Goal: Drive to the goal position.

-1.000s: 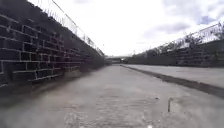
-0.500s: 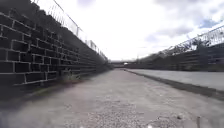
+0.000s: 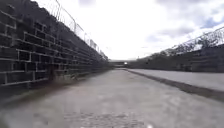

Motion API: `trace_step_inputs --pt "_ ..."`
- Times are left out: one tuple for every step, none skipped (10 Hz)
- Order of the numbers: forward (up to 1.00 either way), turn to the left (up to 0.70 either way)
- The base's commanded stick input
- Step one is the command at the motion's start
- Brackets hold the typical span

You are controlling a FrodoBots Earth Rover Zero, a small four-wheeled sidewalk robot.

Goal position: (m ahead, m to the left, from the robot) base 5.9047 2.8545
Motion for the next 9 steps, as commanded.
trace_step_inputs --pt "1.00 0.00" --pt "1.00 0.00" --pt "1.00 0.00" --pt "1.00 0.00" --pt "1.00 0.00" --pt "1.00 0.00" --pt "1.00 0.00" --pt "1.00 0.00" --pt "1.00 0.00"
